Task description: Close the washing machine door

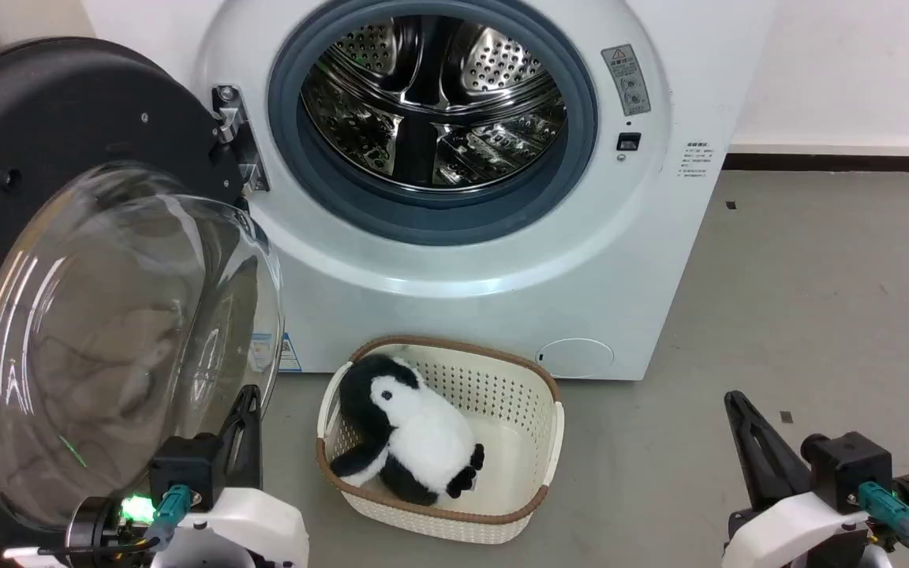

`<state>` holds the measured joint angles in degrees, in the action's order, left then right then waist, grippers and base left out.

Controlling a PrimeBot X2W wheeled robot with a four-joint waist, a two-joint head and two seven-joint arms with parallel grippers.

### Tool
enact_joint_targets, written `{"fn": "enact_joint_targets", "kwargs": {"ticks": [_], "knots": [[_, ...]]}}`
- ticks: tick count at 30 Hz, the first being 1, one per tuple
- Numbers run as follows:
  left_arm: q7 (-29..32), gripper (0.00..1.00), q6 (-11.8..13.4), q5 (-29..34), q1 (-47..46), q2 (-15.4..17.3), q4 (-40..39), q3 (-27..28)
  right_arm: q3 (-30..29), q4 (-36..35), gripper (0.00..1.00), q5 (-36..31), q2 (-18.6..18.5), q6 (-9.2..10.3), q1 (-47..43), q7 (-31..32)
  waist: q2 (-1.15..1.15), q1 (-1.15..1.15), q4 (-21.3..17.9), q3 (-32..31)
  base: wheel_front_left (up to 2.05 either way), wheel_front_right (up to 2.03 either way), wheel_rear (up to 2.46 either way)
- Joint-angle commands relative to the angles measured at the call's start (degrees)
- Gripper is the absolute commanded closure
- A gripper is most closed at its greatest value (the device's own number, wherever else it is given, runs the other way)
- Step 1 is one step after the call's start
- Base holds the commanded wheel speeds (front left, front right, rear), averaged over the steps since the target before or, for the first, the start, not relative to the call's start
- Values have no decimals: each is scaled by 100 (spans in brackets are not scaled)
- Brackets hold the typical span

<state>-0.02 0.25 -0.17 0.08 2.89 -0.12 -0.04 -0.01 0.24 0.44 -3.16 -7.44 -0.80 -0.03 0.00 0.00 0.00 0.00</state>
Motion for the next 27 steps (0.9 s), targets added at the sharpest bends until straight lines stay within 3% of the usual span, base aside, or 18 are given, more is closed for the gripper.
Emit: {"fn": "enact_joint_targets", "kwargs": {"ticks": [1, 27], "knots": [[2, 100, -25, 17, -8, -2, 12, 4, 1, -24, 100, -44, 28, -5, 80, 3, 0, 0, 0, 0, 0, 0, 0], [2, 100, -25, 17, -8, -2, 12, 4, 1, -24, 100, -44, 28, -5, 80, 3, 0, 0, 0, 0, 0, 0, 0]]}}
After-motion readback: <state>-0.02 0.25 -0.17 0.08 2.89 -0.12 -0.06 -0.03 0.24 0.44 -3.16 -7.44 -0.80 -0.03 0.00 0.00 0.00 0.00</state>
